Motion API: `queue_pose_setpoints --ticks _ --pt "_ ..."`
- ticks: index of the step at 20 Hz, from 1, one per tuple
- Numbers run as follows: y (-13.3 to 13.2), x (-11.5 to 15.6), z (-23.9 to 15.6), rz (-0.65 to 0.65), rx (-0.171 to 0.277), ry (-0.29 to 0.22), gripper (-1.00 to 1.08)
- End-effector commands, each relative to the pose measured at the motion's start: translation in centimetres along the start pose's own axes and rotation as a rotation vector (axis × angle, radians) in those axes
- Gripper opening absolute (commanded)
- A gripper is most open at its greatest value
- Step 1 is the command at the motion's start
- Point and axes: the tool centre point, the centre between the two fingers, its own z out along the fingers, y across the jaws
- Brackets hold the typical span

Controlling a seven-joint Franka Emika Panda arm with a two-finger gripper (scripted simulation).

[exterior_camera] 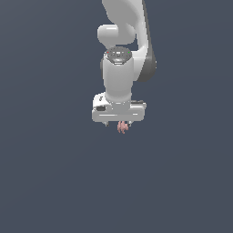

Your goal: Pick up the object and move it to a goal position.

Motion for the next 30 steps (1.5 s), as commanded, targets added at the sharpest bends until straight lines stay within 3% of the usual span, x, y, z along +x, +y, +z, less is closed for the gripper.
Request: queue_pose_setpoints --ticks 1,20,30 --pt "0.0 0.0 0.0 0.000 0.000 0.000 1.00" --pt "-0.4 -0.8 0.8 -0.026 0.009 -0.025 1.00" --pt "-1.8 -4.2 4.6 0.056 0.001 -0.038 1.00"
